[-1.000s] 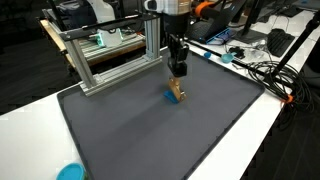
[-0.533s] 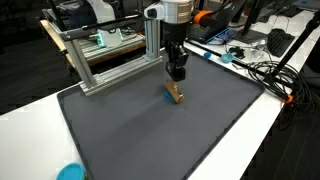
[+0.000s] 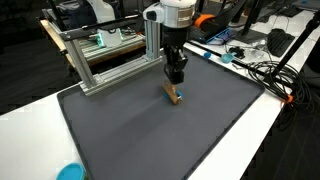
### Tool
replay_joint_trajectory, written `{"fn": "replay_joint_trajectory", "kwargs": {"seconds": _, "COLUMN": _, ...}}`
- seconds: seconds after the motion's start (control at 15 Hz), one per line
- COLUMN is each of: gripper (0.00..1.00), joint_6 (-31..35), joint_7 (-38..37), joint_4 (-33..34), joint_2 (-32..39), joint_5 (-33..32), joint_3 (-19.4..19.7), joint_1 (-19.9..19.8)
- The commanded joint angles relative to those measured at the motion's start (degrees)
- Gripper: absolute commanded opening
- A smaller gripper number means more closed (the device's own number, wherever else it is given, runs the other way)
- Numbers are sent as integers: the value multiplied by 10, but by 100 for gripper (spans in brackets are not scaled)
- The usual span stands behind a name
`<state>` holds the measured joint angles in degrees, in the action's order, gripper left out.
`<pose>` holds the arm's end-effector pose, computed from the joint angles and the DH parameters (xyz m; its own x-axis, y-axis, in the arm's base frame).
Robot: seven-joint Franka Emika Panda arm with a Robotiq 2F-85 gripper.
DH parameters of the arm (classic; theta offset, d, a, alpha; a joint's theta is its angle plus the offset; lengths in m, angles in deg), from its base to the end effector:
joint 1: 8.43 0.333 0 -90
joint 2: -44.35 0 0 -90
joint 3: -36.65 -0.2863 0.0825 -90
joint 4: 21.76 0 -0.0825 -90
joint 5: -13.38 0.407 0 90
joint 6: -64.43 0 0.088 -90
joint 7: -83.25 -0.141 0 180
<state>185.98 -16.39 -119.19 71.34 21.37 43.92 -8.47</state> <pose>0.6636 -0.0706 0.2458 -0.3524 -0.9346 -0.0492 -0.9352 0.3497 0.0558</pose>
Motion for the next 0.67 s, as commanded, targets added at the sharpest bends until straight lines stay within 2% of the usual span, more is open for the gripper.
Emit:
{"fn": "replay_joint_trajectory", "kwargs": {"seconds": 0.0, "gripper": 22, "joint_6": -16, "joint_7": 4, "joint_4": 33, "joint_2": 45, "joint_5": -4, "joint_3": 3, "joint_1": -11}}
{"fn": "replay_joint_trajectory", "kwargs": {"seconds": 0.6, "gripper": 22, "joint_6": -21, "joint_7": 8, "joint_4": 52, "joint_2": 65, "joint_5": 12, "joint_3": 4, "joint_1": -33}}
